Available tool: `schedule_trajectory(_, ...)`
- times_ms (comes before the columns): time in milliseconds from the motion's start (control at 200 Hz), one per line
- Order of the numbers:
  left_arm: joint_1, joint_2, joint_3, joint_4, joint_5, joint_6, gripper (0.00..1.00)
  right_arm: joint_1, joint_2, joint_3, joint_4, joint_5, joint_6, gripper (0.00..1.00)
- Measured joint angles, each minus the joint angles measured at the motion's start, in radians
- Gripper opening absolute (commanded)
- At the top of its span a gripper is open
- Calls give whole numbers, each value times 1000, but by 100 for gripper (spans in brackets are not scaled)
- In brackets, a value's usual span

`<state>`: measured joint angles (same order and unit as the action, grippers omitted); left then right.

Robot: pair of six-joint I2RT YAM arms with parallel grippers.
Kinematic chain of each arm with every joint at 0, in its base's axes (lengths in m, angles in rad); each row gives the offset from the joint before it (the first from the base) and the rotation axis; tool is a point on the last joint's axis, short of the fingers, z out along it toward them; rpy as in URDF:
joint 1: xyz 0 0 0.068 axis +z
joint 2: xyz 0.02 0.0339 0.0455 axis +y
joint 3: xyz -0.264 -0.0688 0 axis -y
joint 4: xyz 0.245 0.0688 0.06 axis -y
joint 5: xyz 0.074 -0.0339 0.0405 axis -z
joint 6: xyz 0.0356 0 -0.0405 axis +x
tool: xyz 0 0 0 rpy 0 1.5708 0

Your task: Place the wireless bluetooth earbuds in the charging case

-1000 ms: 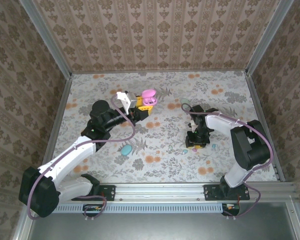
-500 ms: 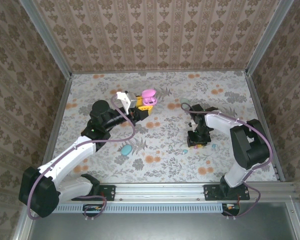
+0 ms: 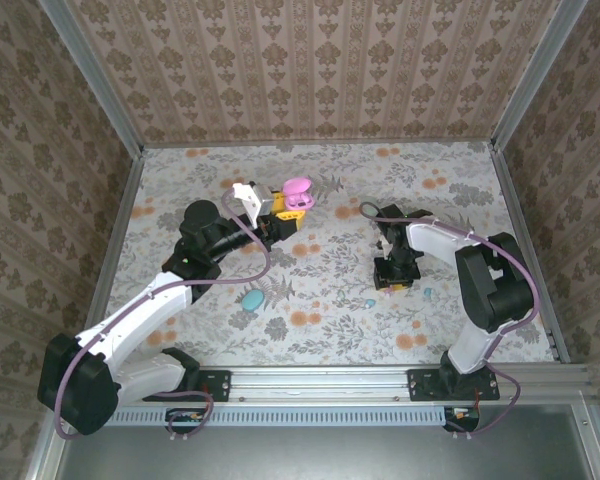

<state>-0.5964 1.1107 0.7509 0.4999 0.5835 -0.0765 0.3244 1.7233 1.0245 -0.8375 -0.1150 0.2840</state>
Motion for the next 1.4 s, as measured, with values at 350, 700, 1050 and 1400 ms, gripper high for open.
schedule_trajectory(350,0,0,0,-3,-5,3,35,0,0,7,1,-22,42,37)
schedule_trajectory(700,0,1,0,-10,-5,3,35,12,7,37,4,-31,42,37)
schedule_trajectory(1050,0,6,0,-22,-5,3,35,23,7,37,-1,48,113,38)
schedule_trajectory(1400,0,18,0,-29,-4,10,35,23,6,14,13,55,189,34)
